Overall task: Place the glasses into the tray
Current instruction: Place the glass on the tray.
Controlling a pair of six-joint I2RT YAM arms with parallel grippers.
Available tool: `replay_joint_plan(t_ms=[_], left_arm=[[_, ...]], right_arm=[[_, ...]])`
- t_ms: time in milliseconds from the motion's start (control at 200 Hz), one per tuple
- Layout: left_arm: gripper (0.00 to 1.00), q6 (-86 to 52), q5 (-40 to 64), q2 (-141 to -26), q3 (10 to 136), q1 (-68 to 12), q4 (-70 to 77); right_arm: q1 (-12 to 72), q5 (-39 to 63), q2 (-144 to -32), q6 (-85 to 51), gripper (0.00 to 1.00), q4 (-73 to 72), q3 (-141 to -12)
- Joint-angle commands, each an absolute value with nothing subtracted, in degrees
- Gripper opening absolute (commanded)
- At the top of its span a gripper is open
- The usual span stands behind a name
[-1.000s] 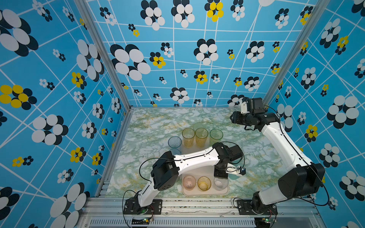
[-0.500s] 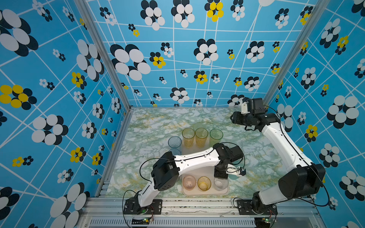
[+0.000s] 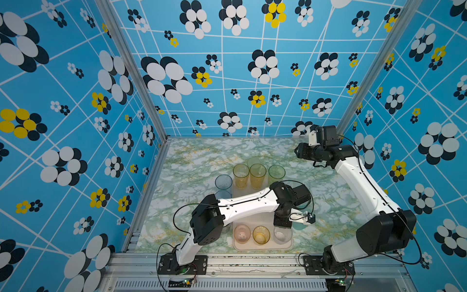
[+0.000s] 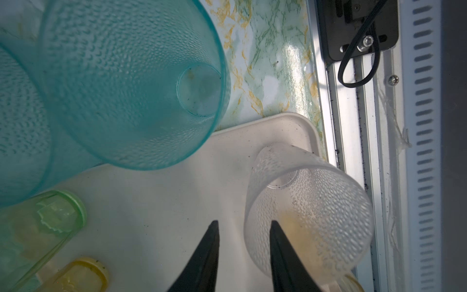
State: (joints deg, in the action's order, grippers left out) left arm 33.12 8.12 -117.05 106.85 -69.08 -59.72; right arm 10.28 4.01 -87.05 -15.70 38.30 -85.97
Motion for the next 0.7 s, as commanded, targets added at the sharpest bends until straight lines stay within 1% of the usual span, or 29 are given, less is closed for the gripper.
replay_joint_plan(t_ms=[0,155,245,360,555,695], left_arm=[[0.35,34.25,9.5,-112.07,106.07,-67.59,-59.35],[0.35,32.42,14.68,-106.36,106.09,-62.1,-56.38],[0.35,29.66,18.13,-102.06,105.83,-57.0,-53.14],[0.36,23.77,19.74,-98.24,104.99,-50.05,-48.12],[0.37,14.14,19.61,-93.43,101.02,-38.92,-40.63],[0.37,8.94,17.74,-91.47,98.28,-32.22,-37.69]], right_arm=[[9.84,4.45,-87.16,-15.68,0.56,38.42,-88.22],[9.84,4.04,-89.29,-14.95,0.56,39.62,-91.12],[9.83,4.51,-90.92,-14.44,0.55,40.53,-94.26],[9.84,6.93,-94.47,-13.67,0.55,43.12,-98.85],[10.4,13.43,-102.61,-11.6,0.5,50.65,-108.94],[13.63,12.75,-110.17,-7.88,0.49,58.51,-118.08]])
